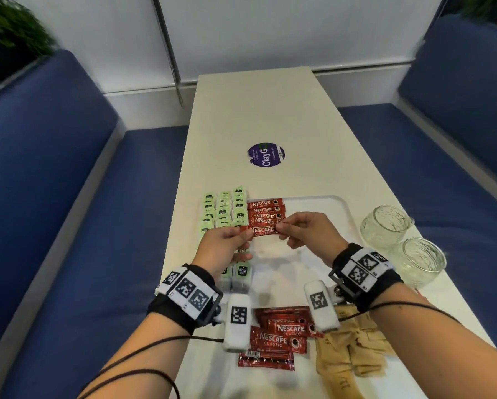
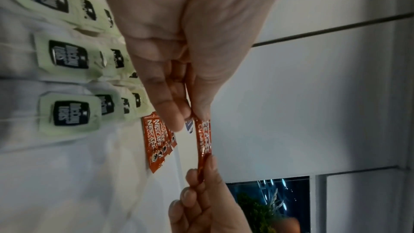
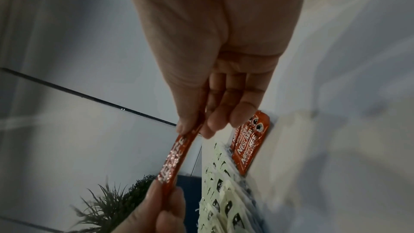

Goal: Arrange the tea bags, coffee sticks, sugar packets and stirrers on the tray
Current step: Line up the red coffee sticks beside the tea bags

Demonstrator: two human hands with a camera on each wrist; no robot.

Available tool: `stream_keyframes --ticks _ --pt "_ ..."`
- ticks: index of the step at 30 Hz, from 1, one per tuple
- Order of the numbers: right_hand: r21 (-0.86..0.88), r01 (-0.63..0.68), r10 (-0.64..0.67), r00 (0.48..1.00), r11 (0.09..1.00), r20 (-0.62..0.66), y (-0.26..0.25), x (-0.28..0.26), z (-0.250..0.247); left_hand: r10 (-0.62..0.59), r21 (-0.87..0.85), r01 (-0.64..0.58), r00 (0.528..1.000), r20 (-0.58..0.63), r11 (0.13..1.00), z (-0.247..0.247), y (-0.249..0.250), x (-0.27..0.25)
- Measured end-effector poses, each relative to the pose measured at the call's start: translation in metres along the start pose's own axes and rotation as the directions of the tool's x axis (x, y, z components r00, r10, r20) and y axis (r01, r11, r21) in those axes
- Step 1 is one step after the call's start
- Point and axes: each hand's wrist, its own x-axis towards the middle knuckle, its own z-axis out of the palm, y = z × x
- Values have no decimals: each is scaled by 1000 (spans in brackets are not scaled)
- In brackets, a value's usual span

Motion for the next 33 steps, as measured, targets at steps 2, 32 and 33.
stream_keyframes --ticks 2,32,33 --pt "9 -1 1 1000 1000 7 -1 -4 -3 -11 -20 11 1000 8 1000 0 2 -2" --pt "-332 -322 235 932 887 -275 31 52 -2 243 390 -201 968 -62 899 -26 -3 26" --pt "-334 -322 236 933 886 -273 31 53 -2 244 390 -203 968 -60 898 -27 -4 26"
